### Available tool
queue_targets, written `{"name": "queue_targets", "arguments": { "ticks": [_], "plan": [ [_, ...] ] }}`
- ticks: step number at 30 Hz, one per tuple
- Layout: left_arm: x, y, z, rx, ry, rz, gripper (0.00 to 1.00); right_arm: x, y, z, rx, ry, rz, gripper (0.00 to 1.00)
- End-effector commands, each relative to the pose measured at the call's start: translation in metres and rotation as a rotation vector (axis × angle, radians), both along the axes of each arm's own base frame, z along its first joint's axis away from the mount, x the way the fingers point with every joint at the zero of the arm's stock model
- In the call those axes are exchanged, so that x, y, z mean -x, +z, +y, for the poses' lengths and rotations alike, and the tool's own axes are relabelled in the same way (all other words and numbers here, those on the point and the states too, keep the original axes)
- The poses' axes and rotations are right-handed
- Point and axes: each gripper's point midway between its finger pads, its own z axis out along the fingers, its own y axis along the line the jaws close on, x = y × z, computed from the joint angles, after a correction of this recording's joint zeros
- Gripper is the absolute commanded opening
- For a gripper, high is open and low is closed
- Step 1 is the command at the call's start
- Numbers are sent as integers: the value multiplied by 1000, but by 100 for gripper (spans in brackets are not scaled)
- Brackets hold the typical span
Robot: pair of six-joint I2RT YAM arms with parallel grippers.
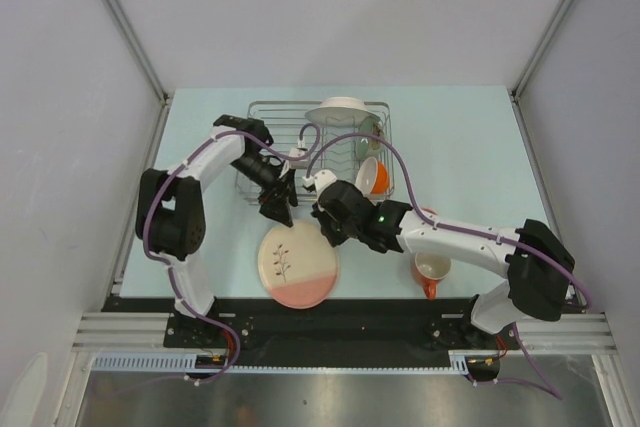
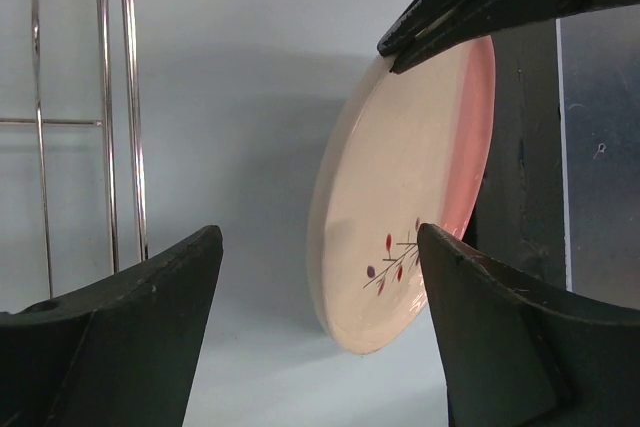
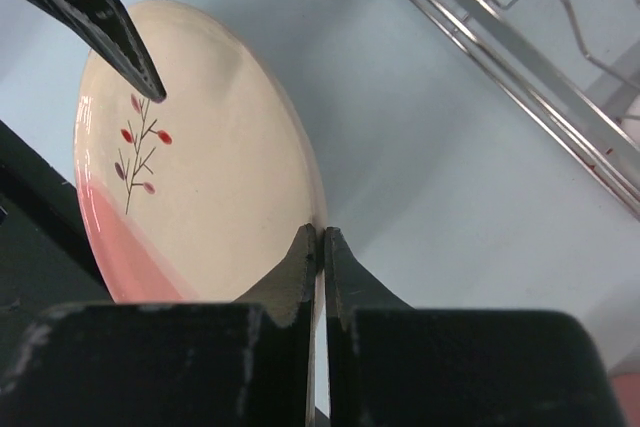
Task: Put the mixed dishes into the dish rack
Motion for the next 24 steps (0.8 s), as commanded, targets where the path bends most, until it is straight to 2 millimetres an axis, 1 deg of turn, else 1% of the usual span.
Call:
{"name": "queue_targets", "arguments": {
  "ticks": [1,2,4,5,7,12,14,15,16,18,19,21,22,24],
  "plan": [
    [14,12,0,25,-27,51,84,-19,49,13,-88,-24,-116,0],
    [16,9,1,20,-32,59,83,-19,54,13,-93,-24,-126,0],
    [18,7,1,16,-37,60,83,-22,58,12,-83,-27,-140,0],
    [19,6,2,13,-39,65,82,-24,63,14,-85,-21,-153,0],
    [20,5,0,11,-43,70,81,-27,65,13,-71,-22,-165,0],
    [26,-1,-6,6,-71,92,80,-35,85,22,-75,-6,-213,0],
    [28,-2,-10,7,-86,96,79,-39,89,23,-67,-4,-226,0],
    [29,-2,-12,11,-90,98,79,-41,95,26,-70,1,-239,0],
    [29,-3,-13,9,-91,106,77,-42,95,27,-65,4,-243,0],
    [29,-5,-15,7,-97,111,74,-44,101,30,-68,10,-255,0],
    [30,-6,-15,4,-100,116,65,-46,105,32,-69,13,-266,0],
    [30,-7,-17,5,-103,118,57,-49,109,32,-62,12,-280,0],
    [30,-8,-17,4,-105,125,55,-52,115,35,-65,15,-297,0],
    [30,-9,-19,7,-104,128,54,-54,120,35,-64,17,-308,0]
  ]
}}
